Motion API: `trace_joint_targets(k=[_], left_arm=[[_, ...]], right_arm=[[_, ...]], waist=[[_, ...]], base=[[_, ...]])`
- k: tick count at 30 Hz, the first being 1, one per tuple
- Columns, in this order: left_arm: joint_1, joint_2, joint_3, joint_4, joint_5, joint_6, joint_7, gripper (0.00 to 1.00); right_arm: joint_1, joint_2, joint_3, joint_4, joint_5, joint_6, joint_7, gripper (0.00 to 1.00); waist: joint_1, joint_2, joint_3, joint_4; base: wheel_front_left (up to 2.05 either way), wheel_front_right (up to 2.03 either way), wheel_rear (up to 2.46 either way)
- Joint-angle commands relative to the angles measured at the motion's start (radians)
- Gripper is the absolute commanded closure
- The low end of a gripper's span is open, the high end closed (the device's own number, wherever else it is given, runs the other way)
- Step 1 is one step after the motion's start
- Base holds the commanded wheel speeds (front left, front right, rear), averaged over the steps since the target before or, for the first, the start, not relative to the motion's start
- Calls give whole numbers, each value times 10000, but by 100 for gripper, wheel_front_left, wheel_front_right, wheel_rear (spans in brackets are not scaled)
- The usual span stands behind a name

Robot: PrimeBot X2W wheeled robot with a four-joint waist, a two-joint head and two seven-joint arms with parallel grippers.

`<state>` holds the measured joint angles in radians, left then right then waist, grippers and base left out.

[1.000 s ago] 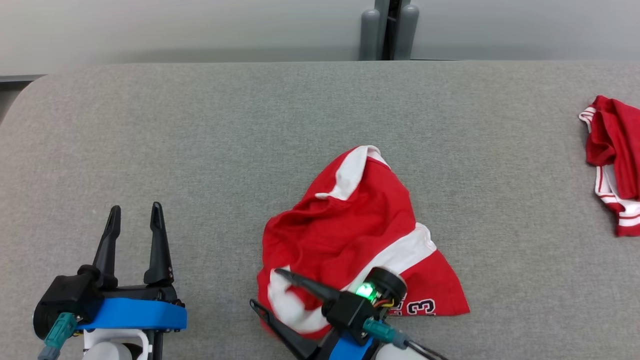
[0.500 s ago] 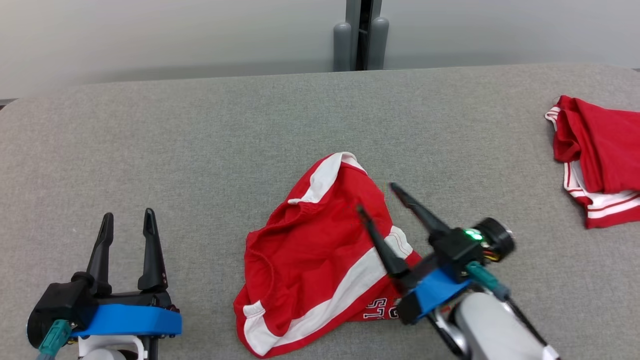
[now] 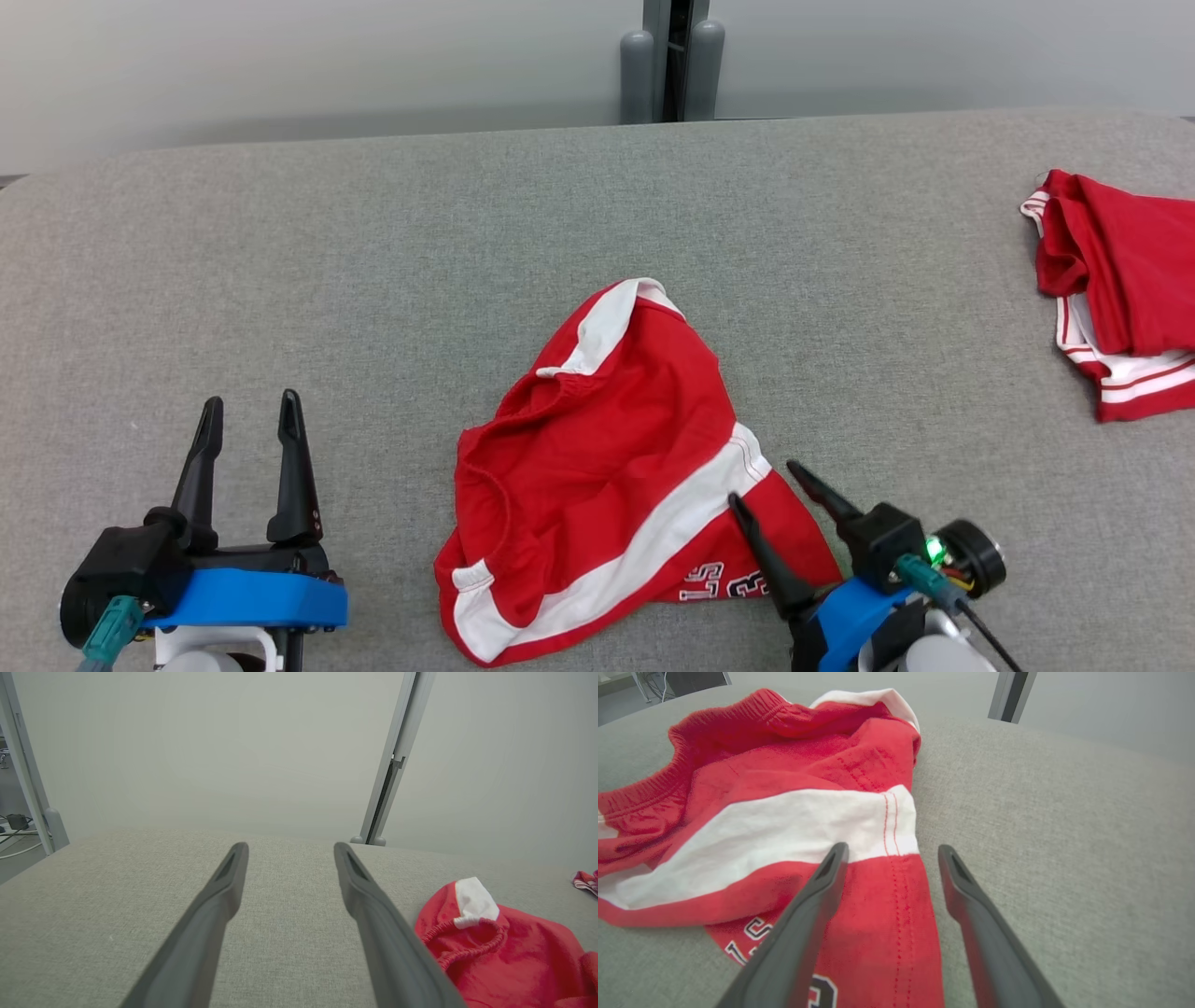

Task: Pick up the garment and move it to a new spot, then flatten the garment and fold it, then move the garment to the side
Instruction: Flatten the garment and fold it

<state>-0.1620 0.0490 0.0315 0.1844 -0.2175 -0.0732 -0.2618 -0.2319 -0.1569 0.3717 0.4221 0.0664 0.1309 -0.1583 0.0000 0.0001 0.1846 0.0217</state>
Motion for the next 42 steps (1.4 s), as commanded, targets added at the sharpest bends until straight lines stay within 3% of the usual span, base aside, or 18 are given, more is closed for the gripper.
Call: trace_joint_targets(k=[1,5,6,7,8,17,25,26,27,28,32,42], left_arm=[[-58,33,25,0,8,-9,-42,0],[-47,33,47,29,7,-23,-42,0],[-41,33,50,43,5,-25,-42,0],[-39,32,46,54,-1,-25,-42,0],[-41,32,37,61,-11,-24,-42,0],[-169,31,45,50,-80,-26,-42,0],[-175,31,-114,85,-179,63,-42,0],[-137,33,-123,85,-197,87,-42,0],[-98,33,-128,80,-214,90,-42,0],[-61,33,-130,72,-225,88,-42,0],[-5,33,-101,10,-141,81,-42,0],[132,33,-96,-41,11,14,-42,0]], right_arm=[[151,33,30,64,22,-5,16,0],[146,52,223,660,171,-5,190,0],[124,51,285,825,240,-5,284,32],[73,49,334,940,310,-5,327,82],[-6,18,355,1041,379,-5,333,100],[-1394,-390,-465,1168,56,-6,-577,100],[-2020,-344,-1060,1963,-303,-6,-917,100],[-1931,-314,-1142,2063,-279,-6,-948,93],[-1853,-286,-1235,2110,-302,-6,-985,20],[-1759,-226,-1356,2150,-283,-6,-1021,0],[-1444,-66,-1938,1781,-311,-6,-1071,0],[383,648,-3536,-1522,-430,-5,-1077,0]], waist=[[0,-1,13,18],[0,-1,49,49],[0,-1,53,50],[0,-1,53,52],[0,-1,53,59],[0,-1,192,75],[0,-1,191,104],[0,-1,167,88],[0,-1,146,63],[0,-1,121,30],[0,-1,34,-144],[0,-1,-296,-490]], base=[[0,0,0],[0,0,0],[0,0,0],[0,0,0],[0,0,0],[0,0,0],[0,0,0],[0,0,0],[0,0,0],[0,0,0],[0,0,0],[0,0,0]])
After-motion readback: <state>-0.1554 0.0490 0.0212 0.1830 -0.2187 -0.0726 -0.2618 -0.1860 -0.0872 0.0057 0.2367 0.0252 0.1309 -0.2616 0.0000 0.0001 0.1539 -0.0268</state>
